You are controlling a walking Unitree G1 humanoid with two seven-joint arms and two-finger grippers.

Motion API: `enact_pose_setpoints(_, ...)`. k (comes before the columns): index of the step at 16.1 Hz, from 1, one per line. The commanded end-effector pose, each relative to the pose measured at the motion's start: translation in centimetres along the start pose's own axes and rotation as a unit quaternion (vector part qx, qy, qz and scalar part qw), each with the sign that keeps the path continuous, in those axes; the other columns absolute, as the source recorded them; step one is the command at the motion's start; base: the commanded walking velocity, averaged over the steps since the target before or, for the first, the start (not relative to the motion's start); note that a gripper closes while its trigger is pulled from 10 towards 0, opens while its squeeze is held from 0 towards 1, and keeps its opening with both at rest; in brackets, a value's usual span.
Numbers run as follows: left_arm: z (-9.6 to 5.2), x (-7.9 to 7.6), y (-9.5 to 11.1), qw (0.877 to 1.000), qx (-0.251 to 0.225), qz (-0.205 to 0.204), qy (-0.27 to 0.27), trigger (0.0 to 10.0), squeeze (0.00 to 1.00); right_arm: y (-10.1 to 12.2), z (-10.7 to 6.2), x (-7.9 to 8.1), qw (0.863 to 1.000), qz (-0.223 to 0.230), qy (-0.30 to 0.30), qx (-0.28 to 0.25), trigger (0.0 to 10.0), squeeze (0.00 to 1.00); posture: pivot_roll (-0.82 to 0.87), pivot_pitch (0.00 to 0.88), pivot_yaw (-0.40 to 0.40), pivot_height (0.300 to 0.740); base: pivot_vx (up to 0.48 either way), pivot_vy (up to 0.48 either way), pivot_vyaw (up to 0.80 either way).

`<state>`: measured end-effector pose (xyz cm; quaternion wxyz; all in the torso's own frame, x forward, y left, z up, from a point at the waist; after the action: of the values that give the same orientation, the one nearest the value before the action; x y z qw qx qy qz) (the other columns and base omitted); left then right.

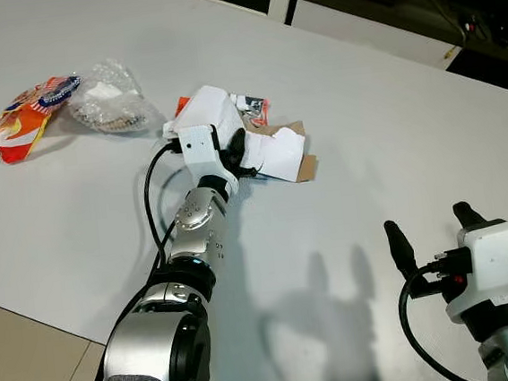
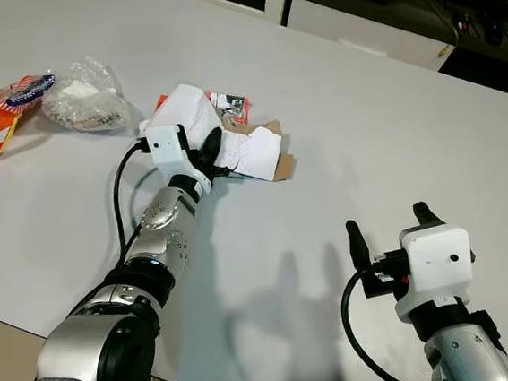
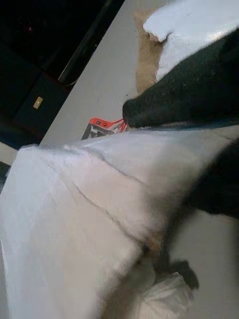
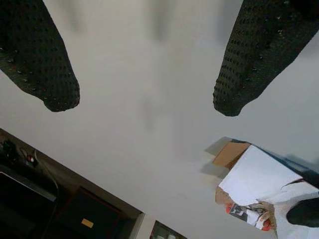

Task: Picking trash to rubbish bin

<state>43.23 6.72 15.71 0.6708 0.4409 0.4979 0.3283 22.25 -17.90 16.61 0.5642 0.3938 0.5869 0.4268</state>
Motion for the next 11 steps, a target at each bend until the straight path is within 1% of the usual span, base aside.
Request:
enact_pose_setpoints(1,-0.9,0.7,-2.6,0.999,0.045,-0.002,0.023,0.0,0.00,-0.5,-0.2,-0.9,1.000,-0.016,-0.016,0.014,10.0,0.00,-0.18,0.248,-0.185,0.740,0.000,0.000,0.00)
enact_pose_setpoints(3,-0.9,1.2,-1.7,0.999,0.019,0.012,0.036,0.0,0.00,-0.5,0.2,-1.0,1.000,-0.017,-0.019,0.010,10.0,0.00,-0.15,0.231,-0.176,0.740,0.000,0.000,0.00)
enact_pose_setpoints(5,-0.9,1.4,-1.2,0.999,0.006,0.018,0.039,0.0,0.00,-0.5,0.5,-1.0,1.000,-0.016,-0.019,0.006,10.0,0.00,-0.14,0.224,-0.172,0.740,0.000,0.000,0.00)
enact_pose_setpoints(7,-0.8,1.4,-0.4,0.999,-0.011,0.024,0.036,0.0,0.00,-0.5,0.9,-0.9,1.000,-0.014,-0.017,0.001,10.0,0.00,-0.12,0.215,-0.167,0.740,0.000,0.000,0.00)
enact_pose_setpoints(10,-0.5,1.2,1.8,0.997,-0.052,0.045,0.024,0.0,0.00,-0.3,2.1,-0.7,1.000,-0.009,-0.015,-0.013,10.0,0.00,-0.06,0.190,-0.148,0.740,0.000,0.000,0.00)
enact_pose_setpoints(11,-0.5,1.1,2.2,0.997,-0.060,0.051,0.019,0.0,0.00,-0.3,2.5,-0.6,1.000,-0.007,-0.015,-0.017,10.0,0.00,-0.05,0.187,-0.144,0.740,0.000,0.000,0.00)
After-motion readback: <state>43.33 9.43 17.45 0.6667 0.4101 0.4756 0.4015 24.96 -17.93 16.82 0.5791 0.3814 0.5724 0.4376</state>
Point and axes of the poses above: a point about 5 cm out from each wrist's last joint towards the gripper, its own z axis pointing out of the wrist towards the gripper, its own y axis along the axis of the wrist's last joint, x = y × z, the point moved 5 cm from there along z, pointing out of the wrist towards the gripper, and after that the axes turned 8 degrees about -z, right-handed, at the moved point
